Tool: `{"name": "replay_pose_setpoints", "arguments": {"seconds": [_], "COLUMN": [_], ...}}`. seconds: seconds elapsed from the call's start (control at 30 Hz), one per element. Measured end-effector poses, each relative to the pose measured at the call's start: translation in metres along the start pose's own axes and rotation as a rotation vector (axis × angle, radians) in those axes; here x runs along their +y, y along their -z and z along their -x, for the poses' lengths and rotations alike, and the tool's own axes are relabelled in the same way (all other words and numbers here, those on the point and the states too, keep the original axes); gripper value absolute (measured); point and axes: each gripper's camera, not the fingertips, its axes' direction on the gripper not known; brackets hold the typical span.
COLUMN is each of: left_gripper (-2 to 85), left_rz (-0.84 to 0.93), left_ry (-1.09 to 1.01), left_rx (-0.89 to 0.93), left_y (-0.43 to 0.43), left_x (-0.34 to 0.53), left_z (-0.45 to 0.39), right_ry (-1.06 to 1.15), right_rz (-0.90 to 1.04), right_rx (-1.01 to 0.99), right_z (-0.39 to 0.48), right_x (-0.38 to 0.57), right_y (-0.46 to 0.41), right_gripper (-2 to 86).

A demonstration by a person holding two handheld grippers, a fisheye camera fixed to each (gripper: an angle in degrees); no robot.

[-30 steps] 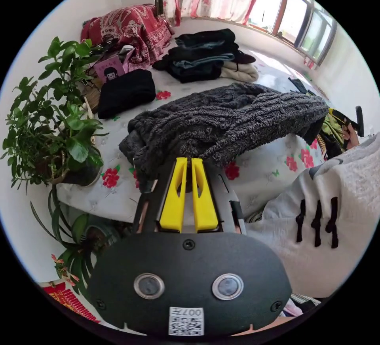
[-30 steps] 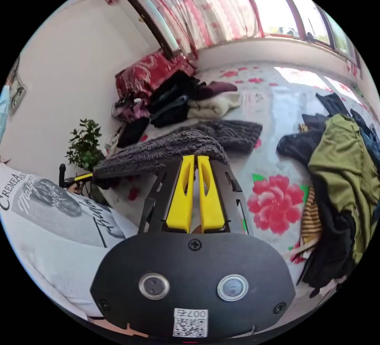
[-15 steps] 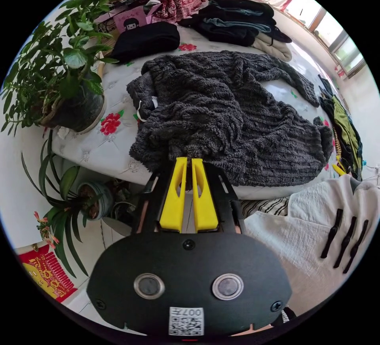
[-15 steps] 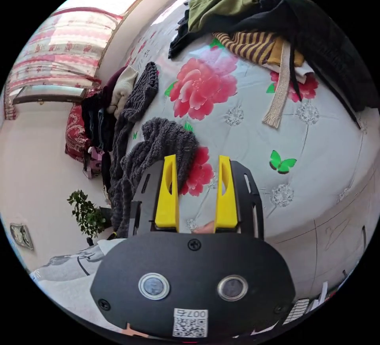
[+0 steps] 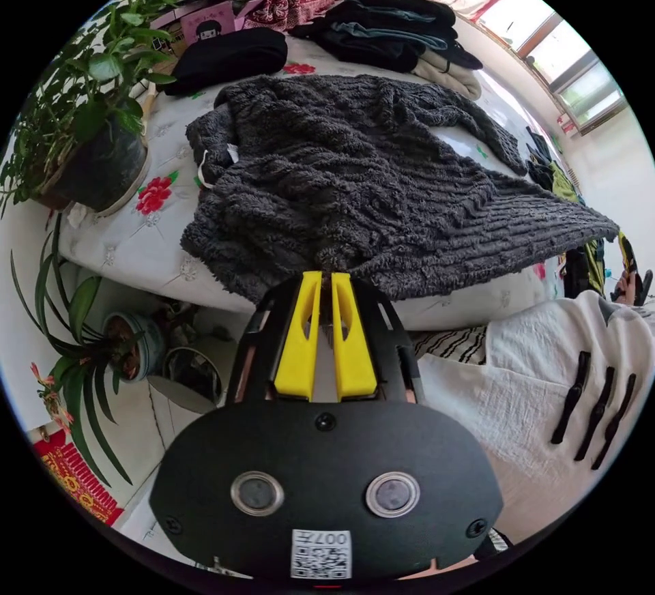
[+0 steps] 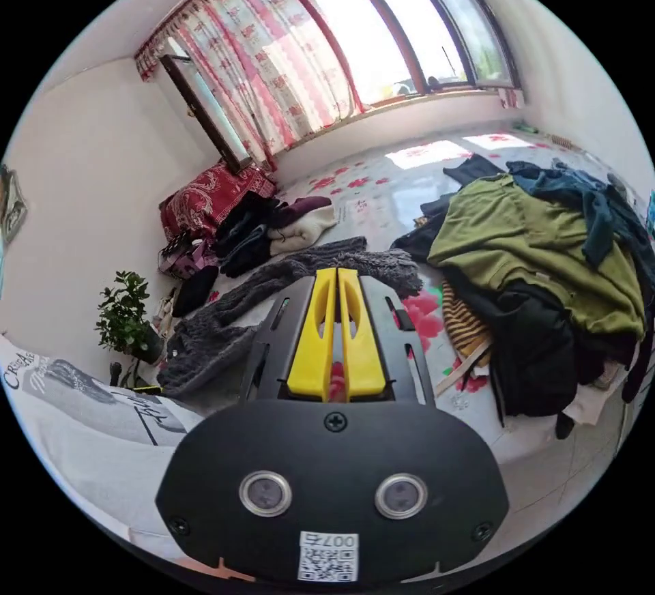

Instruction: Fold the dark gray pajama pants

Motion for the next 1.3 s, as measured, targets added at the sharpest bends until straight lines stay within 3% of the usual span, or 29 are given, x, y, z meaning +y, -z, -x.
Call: {"name": "replay_pose_setpoints", "arguments": {"seconds": [0.07, 0.13, 0.2, 0.33, 0.5, 0.57, 0.67, 0.87, 1.1, 1.23, 1.3], "left_gripper": [2.5, 3.4, 4.1, 6.4, 6.7, 3.0, -0.1, -0.9, -0.9, -0.8, -0.7], "left_rz": [0.002, -0.042, -0.124, -0.198, -0.068, 0.148, 0.225, 0.234, 0.312, 0.248, 0.224], "left_ry": [0.009, 0.038, 0.072, 0.169, 0.162, 0.156, -0.007, 0.164, 0.028, 0.111, 0.127], "left_rx": [0.048, 0.065, 0.089, -0.028, -0.141, -0.322, -0.519, -0.407, -0.533, -0.473, -0.45], "left_y": [-0.01, -0.006, 0.008, 0.03, -0.011, -0.05, -0.059, -0.034, -0.043, -0.035, -0.026], "left_x": [0.004, 0.009, 0.014, 0.007, -0.046, -0.072, -0.086, -0.086, -0.082, -0.069, -0.067], "left_z": [-0.008, -0.008, 0.001, 0.022, 0.011, 0.002, -0.01, 0.031, -0.003, -0.003, -0.007], "right_ry": [-0.012, -0.184, -0.328, -0.388, -0.317, -0.304, -0.329, -0.492, -0.145, -0.203, -0.168], "right_rz": [0.05, 0.184, 0.364, 0.359, 0.407, 0.418, 0.471, 0.616, 0.778, 0.804, 0.692], "right_rx": [0.119, 0.252, 0.257, 0.215, 0.204, 0.209, 0.247, 0.219, 0.421, 0.404, 0.507], "right_z": [-0.008, -0.037, -0.066, -0.065, -0.055, -0.056, -0.068, -0.115, -0.075, -0.097, -0.091], "right_x": [0.018, 0.044, 0.082, 0.114, 0.105, 0.099, 0.091, 0.116, 0.123, 0.15, 0.139], "right_y": [0.009, -0.006, -0.03, -0.042, -0.082, -0.099, -0.129, -0.189, -0.211, -0.201, -0.187], "right_gripper": [1.5, 2.8, 4.5, 5.9, 7.3, 7.7, 8.4, 8.1, 3.1, 3.8, 4.2]}}
